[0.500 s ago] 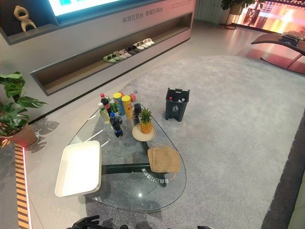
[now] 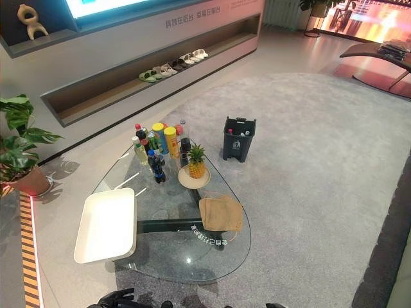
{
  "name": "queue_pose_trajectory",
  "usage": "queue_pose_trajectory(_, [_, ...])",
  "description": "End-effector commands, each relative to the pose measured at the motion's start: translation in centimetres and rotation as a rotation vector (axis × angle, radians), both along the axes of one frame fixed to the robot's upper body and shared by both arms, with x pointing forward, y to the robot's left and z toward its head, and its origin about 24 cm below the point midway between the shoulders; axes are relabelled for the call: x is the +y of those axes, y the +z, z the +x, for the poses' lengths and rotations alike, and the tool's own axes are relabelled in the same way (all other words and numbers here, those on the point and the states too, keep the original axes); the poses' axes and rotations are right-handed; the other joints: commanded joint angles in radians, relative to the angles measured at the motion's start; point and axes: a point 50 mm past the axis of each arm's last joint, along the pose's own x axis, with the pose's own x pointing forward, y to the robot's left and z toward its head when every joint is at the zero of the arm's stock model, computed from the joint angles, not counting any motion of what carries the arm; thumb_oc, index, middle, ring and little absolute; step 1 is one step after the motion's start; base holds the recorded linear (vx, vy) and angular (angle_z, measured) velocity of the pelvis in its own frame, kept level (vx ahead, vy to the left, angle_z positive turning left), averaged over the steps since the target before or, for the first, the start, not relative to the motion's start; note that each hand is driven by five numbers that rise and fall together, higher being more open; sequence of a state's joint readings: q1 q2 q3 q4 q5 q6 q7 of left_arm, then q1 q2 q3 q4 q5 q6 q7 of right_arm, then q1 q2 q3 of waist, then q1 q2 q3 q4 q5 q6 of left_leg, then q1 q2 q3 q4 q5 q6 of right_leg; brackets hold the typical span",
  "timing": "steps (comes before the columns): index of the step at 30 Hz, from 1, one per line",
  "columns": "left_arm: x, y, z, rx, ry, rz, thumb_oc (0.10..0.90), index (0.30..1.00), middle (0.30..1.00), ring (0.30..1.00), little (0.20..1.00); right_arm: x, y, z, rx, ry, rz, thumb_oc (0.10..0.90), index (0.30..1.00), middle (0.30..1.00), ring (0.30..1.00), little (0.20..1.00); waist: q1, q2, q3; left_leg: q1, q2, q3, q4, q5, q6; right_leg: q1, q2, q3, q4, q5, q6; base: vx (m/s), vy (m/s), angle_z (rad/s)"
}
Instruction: Wipe the table with a cloth and put it in the basket.
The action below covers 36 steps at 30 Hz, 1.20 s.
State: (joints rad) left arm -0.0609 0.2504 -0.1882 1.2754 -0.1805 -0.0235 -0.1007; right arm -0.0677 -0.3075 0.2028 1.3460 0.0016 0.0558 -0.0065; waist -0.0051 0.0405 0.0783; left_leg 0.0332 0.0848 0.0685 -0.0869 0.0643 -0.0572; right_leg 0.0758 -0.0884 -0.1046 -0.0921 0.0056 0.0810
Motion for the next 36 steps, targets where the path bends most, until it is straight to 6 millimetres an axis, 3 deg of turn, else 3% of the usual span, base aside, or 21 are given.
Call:
queue_pose_trajectory(1, [0.4, 0.6, 2.2, -0.041, -0.068, 0.039, 0.8, 0.9, 0.9, 0.9, 0.9, 0.3, 0.2, 1.7, -0.011, 0.036, -0.02, 0.8, 0.9, 0.9, 0.9, 0.9, 0.001, -0.028, 0.016, 0.039, -0.01, -0.003, 0.0, -0.077, -0.006, -0.008, -0.043, -0.026, 0.005, 0.012, 0.035, 0.0, 0.0, 0.0])
queue_pose_trajectory(15, [0.5, 0.6, 1.9, -0.035, -0.047, 0.038, 0.8, 0.9, 0.9, 0.9, 0.9, 0.2, 0.2, 1.3, 0.005, 0.041, -0.025, 0.8, 0.9, 0.9, 0.9, 0.9, -0.004, -0.025, 0.02, 0.036, -0.013, -0.014, 0.0, -0.074, -0.006, -0.009, -0.038, -0.014, 0.005, 0.012, 0.033, 0.01, -0.001, 0.0])
queue_pose_trajectory(25, [0.6, 0.8, 2.6, -0.074, 0.026, 0.038, 0.8, 0.9, 0.9, 0.9, 0.9, -0.2, 0.4, 1.7, 0.002, 0.04, -0.045, 0.8, 0.9, 0.9, 0.9, 0.9, -0.006, -0.013, 0.083, -0.035, -0.021, -0.024, 0.0, -0.047, -0.009, -0.078, -0.042, -0.005, 0.005, 0.039, 0.035, 0.0, 0.0, 0.0])
queue_pose_trajectory(31, [1.2, 2.0, 5.4, -0.174, 0.077, 0.037, 0.8, 0.9, 0.9, 0.9, 0.9, -1.1, 1.6, 4.9, -0.089, 0.024, -0.076, 0.8, 0.9, 0.9, 0.9, 0.9, -0.009, -0.003, 0.185, -0.134, -0.028, -0.014, 0.0, -0.011, -0.009, -0.181, -0.041, -0.003, 0.005, 0.078, 0.03, -0.12, 0.019, 0.01])
queue_pose_trajectory(36, [1.7, 3.8, 9.0, -0.298, 0.159, 0.037, 0.8, 0.9, 0.9, 0.9, 0.9, -1.6, 3.2, 8.3, -0.168, 0.059, -0.091, 0.8, 0.9, 0.9, 0.9, 0.9, -0.009, -0.016, 0.274, -0.21, -0.028, -0.024, 0.0, 0.011, -0.007, -0.256, -0.022, 0.015, 0.008, 0.096, 0.019, -0.09, -0.011, -0.03])
